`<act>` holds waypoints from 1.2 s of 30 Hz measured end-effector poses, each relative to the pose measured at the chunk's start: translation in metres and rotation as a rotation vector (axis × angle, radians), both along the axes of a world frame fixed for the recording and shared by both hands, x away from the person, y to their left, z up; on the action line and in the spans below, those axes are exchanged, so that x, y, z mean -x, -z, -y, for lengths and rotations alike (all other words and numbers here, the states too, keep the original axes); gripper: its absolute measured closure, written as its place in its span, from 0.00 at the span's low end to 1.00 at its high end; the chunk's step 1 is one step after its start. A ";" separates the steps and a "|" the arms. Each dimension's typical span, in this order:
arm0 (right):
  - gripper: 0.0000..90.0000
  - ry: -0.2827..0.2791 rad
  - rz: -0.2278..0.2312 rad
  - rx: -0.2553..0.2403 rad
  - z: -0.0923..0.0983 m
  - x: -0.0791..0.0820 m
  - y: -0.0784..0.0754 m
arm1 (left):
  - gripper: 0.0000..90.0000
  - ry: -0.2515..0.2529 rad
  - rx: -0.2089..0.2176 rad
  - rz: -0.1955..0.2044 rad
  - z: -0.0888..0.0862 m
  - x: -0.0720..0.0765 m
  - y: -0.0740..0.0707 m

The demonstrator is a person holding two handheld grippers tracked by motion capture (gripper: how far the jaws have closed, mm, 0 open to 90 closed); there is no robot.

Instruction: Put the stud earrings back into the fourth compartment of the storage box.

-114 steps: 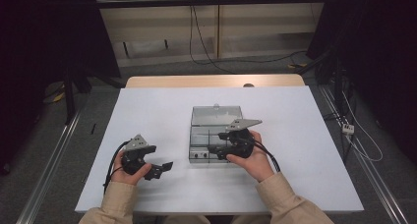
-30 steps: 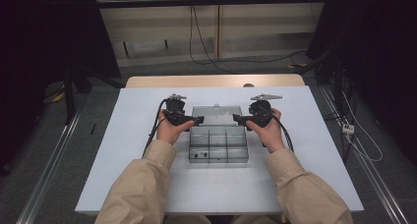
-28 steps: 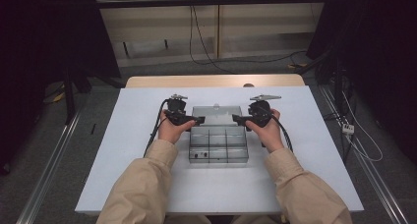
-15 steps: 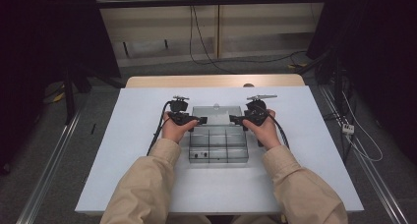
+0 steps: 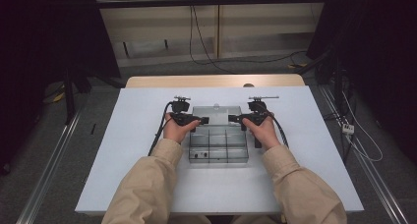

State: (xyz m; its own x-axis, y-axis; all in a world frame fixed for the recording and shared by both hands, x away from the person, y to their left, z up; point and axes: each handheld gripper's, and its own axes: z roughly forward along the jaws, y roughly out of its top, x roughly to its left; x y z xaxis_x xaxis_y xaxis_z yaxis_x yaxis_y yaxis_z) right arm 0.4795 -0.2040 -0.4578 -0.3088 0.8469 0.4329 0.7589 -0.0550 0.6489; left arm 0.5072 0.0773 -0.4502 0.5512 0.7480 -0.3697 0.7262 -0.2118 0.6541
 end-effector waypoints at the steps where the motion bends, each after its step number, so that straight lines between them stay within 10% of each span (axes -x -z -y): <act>1: 0.32 0.001 -0.003 -0.005 0.000 0.000 0.000 | 0.16 -0.005 0.002 -0.002 0.000 0.000 0.000; 20: 0.36 -0.003 0.000 -0.047 -0.001 -0.001 0.001 | 0.16 -0.007 0.012 -0.014 0.002 -0.001 -0.001; 36: 0.48 -0.078 0.151 0.058 -0.003 0.011 -0.022 | 0.25 0.030 0.033 0.049 0.011 0.007 -0.016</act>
